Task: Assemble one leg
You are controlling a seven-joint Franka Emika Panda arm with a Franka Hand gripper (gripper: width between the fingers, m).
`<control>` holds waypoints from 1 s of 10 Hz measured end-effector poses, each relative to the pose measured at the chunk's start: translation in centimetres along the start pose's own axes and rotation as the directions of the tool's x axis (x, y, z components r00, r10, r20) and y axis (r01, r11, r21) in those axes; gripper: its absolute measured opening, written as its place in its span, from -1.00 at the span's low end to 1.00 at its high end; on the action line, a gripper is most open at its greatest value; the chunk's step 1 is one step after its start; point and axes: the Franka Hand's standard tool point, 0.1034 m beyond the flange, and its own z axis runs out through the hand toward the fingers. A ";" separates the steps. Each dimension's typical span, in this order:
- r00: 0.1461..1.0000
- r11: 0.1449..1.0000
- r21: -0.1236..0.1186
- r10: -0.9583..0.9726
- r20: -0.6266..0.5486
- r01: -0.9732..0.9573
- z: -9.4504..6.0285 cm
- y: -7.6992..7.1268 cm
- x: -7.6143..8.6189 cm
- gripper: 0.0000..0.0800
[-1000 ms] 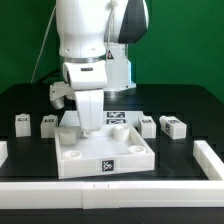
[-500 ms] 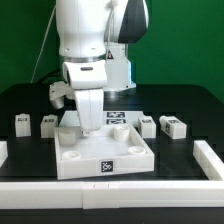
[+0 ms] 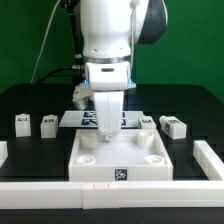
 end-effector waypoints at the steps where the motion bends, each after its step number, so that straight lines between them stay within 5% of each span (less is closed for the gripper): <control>1: 1.000 1.000 -0.004 0.005 -0.001 -0.005 -0.1 0.3 1.0 -0.85; 4: 1.000 1.000 -0.010 -0.002 -0.004 0.002 -0.1 1.8 3.5 -0.85; 10: 1.000 1.000 -0.006 -0.023 -0.005 0.023 0.0 3.2 3.6 -0.85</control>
Offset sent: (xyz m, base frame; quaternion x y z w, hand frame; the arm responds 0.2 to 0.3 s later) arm 0.0245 0.0329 0.0035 -0.0044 -0.0002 0.0043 1.0000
